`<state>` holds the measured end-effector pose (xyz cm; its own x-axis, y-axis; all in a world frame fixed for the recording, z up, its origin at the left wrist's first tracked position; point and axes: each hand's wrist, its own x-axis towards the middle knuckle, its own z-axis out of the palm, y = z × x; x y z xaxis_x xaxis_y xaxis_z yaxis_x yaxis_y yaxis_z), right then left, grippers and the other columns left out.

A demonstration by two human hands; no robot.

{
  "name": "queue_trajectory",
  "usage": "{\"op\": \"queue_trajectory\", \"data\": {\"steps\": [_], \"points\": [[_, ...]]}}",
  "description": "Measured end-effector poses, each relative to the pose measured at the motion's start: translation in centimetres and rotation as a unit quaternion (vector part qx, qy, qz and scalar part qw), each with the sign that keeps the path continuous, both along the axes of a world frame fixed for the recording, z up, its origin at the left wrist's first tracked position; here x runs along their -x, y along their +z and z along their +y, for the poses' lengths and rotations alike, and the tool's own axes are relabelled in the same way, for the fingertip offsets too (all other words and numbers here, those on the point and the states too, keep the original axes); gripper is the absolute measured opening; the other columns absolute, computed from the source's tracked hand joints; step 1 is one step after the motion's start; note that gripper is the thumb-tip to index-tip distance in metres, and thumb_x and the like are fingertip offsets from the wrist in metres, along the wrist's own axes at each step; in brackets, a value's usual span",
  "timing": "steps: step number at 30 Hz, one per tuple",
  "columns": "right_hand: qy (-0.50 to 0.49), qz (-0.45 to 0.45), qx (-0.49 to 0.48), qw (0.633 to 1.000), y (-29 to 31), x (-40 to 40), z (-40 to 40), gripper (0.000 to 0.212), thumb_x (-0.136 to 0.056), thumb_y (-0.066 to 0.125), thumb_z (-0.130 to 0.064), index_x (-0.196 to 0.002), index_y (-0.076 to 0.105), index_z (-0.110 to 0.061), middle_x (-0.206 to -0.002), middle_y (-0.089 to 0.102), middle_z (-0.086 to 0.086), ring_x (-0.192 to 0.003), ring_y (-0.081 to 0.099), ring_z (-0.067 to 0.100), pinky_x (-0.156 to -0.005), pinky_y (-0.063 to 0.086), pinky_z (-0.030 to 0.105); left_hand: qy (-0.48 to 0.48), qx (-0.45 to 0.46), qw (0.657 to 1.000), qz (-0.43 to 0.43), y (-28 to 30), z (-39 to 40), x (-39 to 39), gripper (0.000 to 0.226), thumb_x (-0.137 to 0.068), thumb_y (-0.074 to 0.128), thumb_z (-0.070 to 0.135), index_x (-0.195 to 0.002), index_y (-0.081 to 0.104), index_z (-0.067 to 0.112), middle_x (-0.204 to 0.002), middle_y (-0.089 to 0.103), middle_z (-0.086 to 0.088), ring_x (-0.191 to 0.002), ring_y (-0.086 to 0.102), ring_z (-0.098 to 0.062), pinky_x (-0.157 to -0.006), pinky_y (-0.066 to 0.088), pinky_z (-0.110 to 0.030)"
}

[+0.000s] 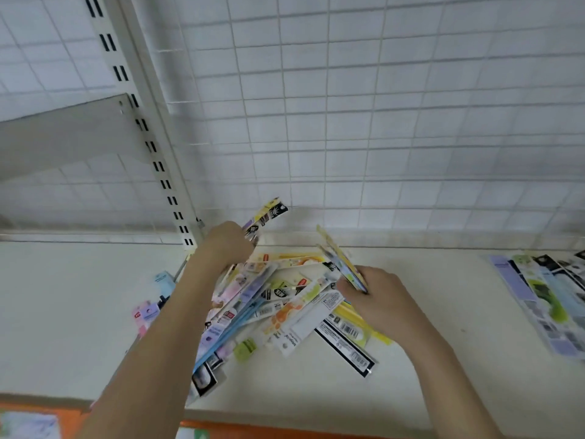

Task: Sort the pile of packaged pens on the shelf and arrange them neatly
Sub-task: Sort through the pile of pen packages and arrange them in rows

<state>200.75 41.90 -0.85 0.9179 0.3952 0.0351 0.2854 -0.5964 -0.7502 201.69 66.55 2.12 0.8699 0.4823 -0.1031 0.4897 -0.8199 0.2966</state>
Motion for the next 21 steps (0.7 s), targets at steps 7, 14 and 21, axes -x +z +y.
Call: {"op": "queue_trajectory", "data": {"steps": [7, 14, 21], "points": [[0.15, -0.04, 0.157, 0.975, -1.0, 0.6, 5.5, 0.021, -0.087, 0.057, -0.022, -0.091, 0.058, -0.002, -0.084, 0.052, 0.008, -0.085, 0.058, 0.029, -0.063, 0.036, 0.032, 0.069, 0.192, 0.974, -0.102, -0.5, 1.1, 6.7, 0.019, -0.086, 0.052, 0.016, -0.074, 0.057, 0.002, -0.075, 0.063, -0.013, -0.067, 0.057, -0.026, -0.062, 0.046, -0.029], [0.17, -0.054, 0.22, 0.959, -2.2, 1.1, 7.0, 0.009, -0.084, 0.056, -0.02, -0.079, 0.053, -0.013, -0.085, 0.043, 0.001, -0.083, 0.052, 0.024, -0.06, 0.037, 0.03, 0.127, 0.209, 0.958, -0.149, -0.7, 0.0, 12.4, 0.03, -0.084, 0.05, 0.009, -0.06, 0.032, 0.012, -0.055, 0.034, -0.001, -0.049, 0.032, -0.017, -0.049, 0.024, -0.024], [0.135, -0.096, 0.226, 0.96, -1.9, 2.6, 5.9, 0.011, -0.09, 0.053, -0.025, -0.081, 0.048, -0.02, -0.095, 0.036, 0.0, -0.076, 0.048, 0.021, -0.063, 0.041, 0.032, 0.141, 0.244, 0.939, -0.199, -1.4, -1.1, 15.2, 0.034, -0.083, 0.063, 0.015, -0.06, 0.037, 0.013, -0.054, 0.037, 0.0, -0.049, 0.034, -0.016, -0.049, 0.027, -0.025]]}}
